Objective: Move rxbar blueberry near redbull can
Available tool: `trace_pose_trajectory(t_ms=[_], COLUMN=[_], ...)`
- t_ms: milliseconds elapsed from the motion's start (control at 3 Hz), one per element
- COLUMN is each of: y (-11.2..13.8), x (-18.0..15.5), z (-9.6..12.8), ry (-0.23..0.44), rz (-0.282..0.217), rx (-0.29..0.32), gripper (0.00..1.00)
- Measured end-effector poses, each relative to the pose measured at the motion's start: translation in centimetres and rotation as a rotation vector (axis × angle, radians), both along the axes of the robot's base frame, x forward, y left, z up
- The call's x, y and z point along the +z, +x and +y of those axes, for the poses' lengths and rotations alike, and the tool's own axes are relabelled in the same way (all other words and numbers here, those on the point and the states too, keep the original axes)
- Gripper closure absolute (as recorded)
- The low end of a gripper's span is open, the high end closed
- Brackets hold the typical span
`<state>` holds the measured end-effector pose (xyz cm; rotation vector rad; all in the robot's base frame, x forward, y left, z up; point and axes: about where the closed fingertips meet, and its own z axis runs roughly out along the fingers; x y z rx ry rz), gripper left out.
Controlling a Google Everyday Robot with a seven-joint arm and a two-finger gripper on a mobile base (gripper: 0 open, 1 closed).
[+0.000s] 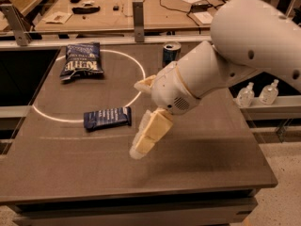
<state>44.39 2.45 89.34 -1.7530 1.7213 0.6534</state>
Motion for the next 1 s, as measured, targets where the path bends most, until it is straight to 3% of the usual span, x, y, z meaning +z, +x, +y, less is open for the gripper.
trace_pose_trajectory(t_ms=[667,1000], y=[1.8,2.3], x=[-1.8,-2.0], z=[4.7,6.0], ry=[0.09,0.094], rz=[0.032,0.025], rx=[0.025,0.031], gripper=[0.0,0.0])
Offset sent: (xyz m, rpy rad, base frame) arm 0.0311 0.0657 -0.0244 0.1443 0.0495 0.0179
